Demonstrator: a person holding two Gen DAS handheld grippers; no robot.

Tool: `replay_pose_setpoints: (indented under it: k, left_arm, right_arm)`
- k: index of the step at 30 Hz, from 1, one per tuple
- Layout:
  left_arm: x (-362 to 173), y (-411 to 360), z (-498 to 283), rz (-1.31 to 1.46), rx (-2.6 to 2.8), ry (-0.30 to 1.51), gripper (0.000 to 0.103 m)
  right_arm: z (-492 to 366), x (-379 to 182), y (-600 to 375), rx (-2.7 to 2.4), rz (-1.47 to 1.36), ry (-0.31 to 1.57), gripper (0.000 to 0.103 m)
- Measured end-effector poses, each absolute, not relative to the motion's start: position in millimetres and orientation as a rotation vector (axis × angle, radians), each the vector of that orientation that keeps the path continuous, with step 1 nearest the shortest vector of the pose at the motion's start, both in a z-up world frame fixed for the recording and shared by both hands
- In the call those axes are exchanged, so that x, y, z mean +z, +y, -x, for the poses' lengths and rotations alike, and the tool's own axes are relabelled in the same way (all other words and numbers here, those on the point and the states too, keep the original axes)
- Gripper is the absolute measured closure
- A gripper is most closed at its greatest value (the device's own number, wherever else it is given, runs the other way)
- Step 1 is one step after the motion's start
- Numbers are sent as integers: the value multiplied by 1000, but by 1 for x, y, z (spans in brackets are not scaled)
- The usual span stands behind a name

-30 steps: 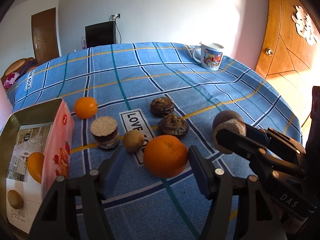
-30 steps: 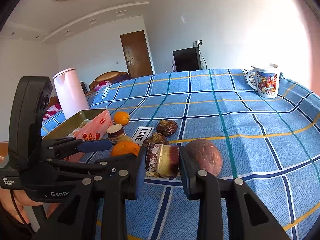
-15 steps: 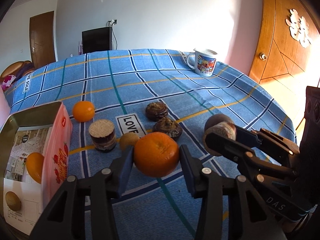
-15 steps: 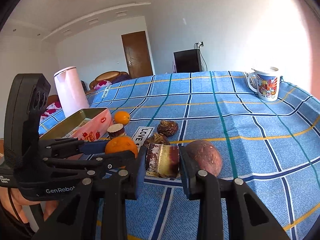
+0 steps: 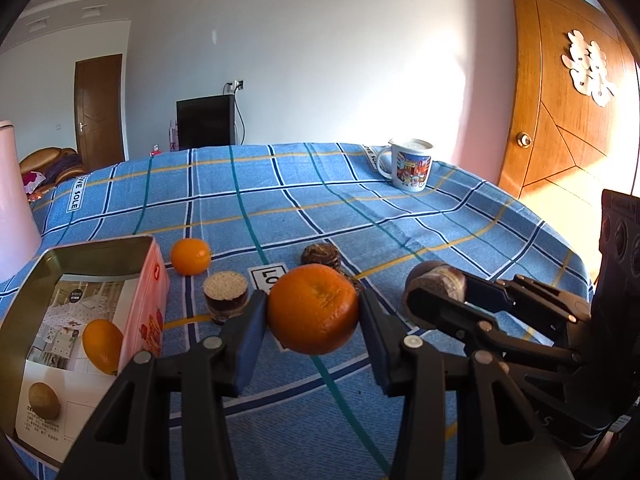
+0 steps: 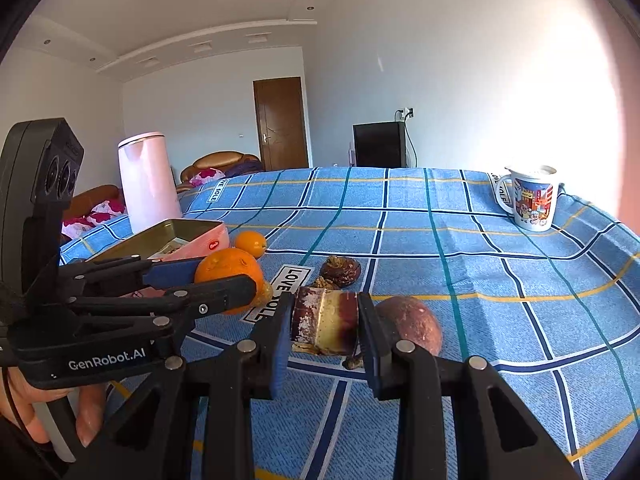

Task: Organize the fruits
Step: 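Grasp the large orange with the left tool while the right tool grasps the brown jar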

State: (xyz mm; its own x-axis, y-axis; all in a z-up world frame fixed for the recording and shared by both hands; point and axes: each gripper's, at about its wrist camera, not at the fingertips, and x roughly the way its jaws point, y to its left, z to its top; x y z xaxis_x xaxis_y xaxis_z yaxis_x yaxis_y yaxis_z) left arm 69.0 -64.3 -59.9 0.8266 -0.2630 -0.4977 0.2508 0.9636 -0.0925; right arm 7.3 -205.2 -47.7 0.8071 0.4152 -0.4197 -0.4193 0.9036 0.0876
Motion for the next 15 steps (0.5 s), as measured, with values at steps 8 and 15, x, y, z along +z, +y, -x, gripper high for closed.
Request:
replay_pose_setpoints:
  k: [8, 15]
  left_arm:
    - [-57, -66, -63, 11, -254, 491, 55]
    - [-55, -63, -56, 15, -249, 454, 55]
  right_arm:
    - [-4, -47, -205, 450, 16, 420, 71]
    - [3, -47, -204, 451, 31, 384, 71]
